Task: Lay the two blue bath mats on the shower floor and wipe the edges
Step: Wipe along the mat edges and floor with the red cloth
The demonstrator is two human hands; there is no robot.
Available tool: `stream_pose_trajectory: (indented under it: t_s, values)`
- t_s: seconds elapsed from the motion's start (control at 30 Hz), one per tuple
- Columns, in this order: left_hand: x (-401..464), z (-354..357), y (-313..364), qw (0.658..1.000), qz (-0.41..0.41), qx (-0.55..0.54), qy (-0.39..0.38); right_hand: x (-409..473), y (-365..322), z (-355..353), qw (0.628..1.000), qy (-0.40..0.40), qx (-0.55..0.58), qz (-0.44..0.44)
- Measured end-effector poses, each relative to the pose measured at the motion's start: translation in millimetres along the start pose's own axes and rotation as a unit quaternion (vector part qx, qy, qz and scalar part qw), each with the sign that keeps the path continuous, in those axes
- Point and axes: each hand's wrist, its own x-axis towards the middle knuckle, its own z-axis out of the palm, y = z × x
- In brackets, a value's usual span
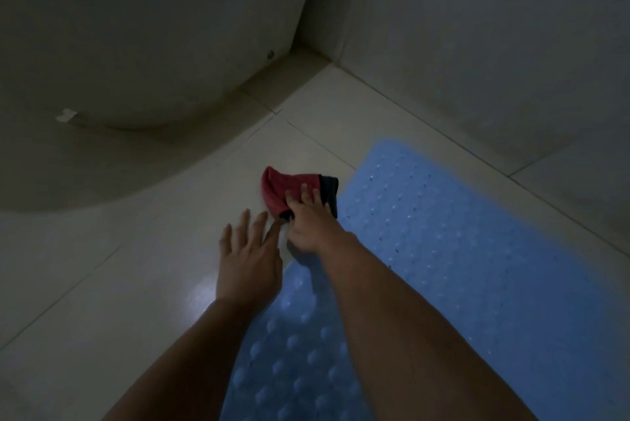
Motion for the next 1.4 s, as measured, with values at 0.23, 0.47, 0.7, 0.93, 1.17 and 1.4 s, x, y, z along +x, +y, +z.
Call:
stream_pose_trajectory:
  t_s: [0.23, 0.47, 0.7, 0.93, 1.17, 1.4]
  values:
    - [59, 20, 14, 0.998, -0.041, -0.004, 0.055, 54, 29, -32, 1.0, 0.012, 0.015, 0.006]
    - [56, 25, 18, 0.999, -0.028, 0.014, 0.031, 90, 61, -52, 0.998, 0.055, 0.016, 0.023]
    - [62, 17, 18, 0.999, -0.025, 0.023, 0.018, 24, 41, -16, 0.996, 0.077, 0.023, -0.03]
    - [63, 15, 16, 0.999, -0.019, 0.024, 0.013, -20, 36, 14, 0.996, 0.062, -0.036, -0.062]
    - [65, 18, 17, 0.999, -0.023, 0.024, 0.025, 40, 66, -27, 0.993, 0.067, -0.09, -0.04]
    - [68, 20, 15, 0.999, -0.025, 0.031, 0.023, 134, 139, -102, 0.992, 0.083, -0.031, 0.089]
